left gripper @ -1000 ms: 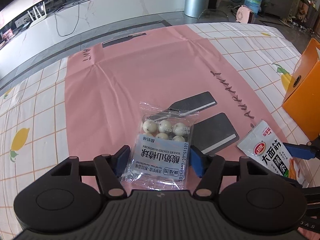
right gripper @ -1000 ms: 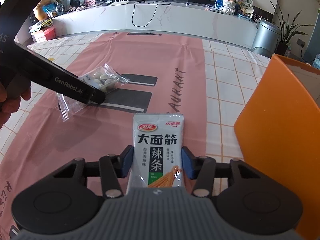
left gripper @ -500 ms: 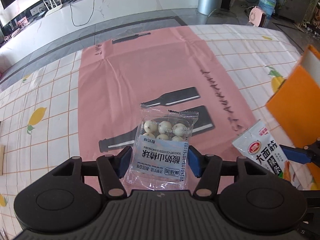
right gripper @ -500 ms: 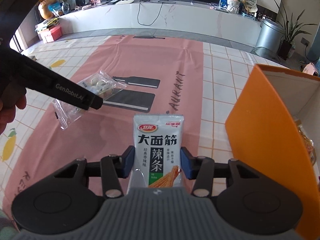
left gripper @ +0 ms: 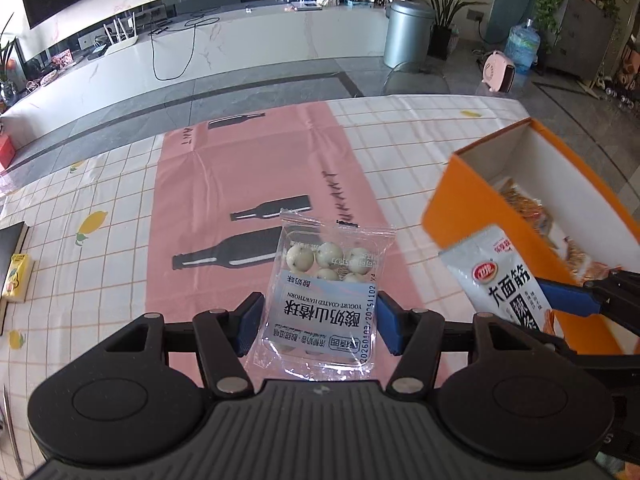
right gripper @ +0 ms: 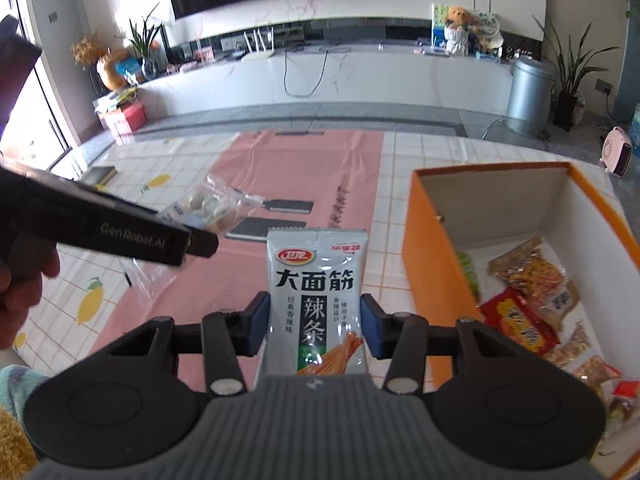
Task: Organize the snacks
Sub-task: 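Carry the quail-egg pack with the left tool while the right tool carries the stick-snack bag into the box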
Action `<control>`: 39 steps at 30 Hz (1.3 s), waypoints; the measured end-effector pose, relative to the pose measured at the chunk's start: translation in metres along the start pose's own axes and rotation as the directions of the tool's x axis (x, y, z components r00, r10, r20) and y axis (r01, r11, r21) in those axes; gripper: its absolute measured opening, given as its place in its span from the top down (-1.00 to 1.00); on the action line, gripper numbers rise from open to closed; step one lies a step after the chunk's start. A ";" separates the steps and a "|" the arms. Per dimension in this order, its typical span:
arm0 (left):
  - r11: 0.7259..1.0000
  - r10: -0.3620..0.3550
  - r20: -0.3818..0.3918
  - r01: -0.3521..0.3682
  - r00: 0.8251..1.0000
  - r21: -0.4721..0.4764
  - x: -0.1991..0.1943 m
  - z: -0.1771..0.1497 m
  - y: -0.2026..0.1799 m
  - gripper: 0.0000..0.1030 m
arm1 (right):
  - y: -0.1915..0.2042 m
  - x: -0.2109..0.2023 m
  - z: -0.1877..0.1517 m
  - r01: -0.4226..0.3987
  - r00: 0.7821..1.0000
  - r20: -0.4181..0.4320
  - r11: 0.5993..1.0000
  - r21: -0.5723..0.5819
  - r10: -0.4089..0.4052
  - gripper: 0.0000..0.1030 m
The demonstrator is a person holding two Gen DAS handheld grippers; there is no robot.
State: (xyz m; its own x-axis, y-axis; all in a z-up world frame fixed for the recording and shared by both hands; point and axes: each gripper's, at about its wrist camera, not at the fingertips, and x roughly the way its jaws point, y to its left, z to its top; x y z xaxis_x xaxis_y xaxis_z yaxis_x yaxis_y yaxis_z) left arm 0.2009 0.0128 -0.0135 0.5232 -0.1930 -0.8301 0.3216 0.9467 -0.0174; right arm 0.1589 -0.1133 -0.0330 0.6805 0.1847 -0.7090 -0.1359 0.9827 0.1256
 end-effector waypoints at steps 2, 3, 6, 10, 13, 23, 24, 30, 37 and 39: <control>1.000 -0.018 0.019 0.018 1.000 -0.011 -0.011 -0.004 -0.015 -0.31 | -0.007 -0.019 -0.003 0.012 0.999 0.031 1.000 -0.002 -0.012 0.11; 0.999 -0.029 0.029 0.029 0.999 -0.013 -0.017 -0.005 -0.023 -0.31 | -0.012 -0.029 -0.005 0.024 0.999 0.049 1.000 -0.006 -0.023 0.11; 0.998 -0.061 0.056 0.062 0.997 -0.014 -0.029 -0.009 -0.047 -0.31 | -0.029 -0.054 -0.014 0.082 0.993 0.086 0.996 -0.022 -0.080 0.11; 0.993 -0.113 0.072 0.114 0.991 -0.009 -0.032 -0.010 -0.080 -0.31 | -0.061 -0.079 -0.027 0.123 0.987 0.101 0.992 0.005 -0.123 0.11; 0.983 -0.178 0.073 0.180 0.981 -0.021 -0.027 -0.004 -0.101 -0.31 | -0.087 -0.089 -0.034 0.170 0.980 0.102 0.985 0.012 -0.170 0.11; 0.963 -0.262 0.015 0.260 0.965 0.074 0.017 0.043 -0.167 -0.31 | -0.168 -0.080 -0.019 0.195 0.981 0.034 0.979 -0.061 -0.193 0.11; 0.962 -0.260 0.002 0.259 0.966 0.083 0.024 0.048 -0.172 -0.31 | -0.173 -0.074 -0.016 0.192 0.981 0.018 0.978 -0.077 -0.191 0.11; 0.964 -0.233 -0.086 0.241 0.969 0.114 0.069 0.070 -0.184 -0.32 | -0.198 -0.024 -0.003 0.158 0.980 -0.094 0.976 -0.147 -0.173 0.11; 0.958 -0.200 -0.178 0.230 0.963 0.168 0.113 0.079 -0.196 -0.32 | -0.209 0.023 0.003 0.131 0.969 -0.184 0.974 -0.187 -0.166 0.11; 0.958 -0.184 -0.197 0.221 0.963 0.186 0.124 0.078 -0.199 -0.31 | -0.210 0.030 0.003 0.128 0.966 -0.197 0.970 -0.205 -0.169 0.11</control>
State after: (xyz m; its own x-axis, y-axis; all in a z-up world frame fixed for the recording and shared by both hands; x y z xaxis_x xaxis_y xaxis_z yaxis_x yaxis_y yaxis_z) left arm 0.2633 -0.2191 -0.0695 0.2897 -0.3092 -0.9058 0.5699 0.8161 -0.0963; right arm 0.2099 -0.3141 -0.0789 0.5384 0.0102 -0.8426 -0.1922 0.9751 -0.1110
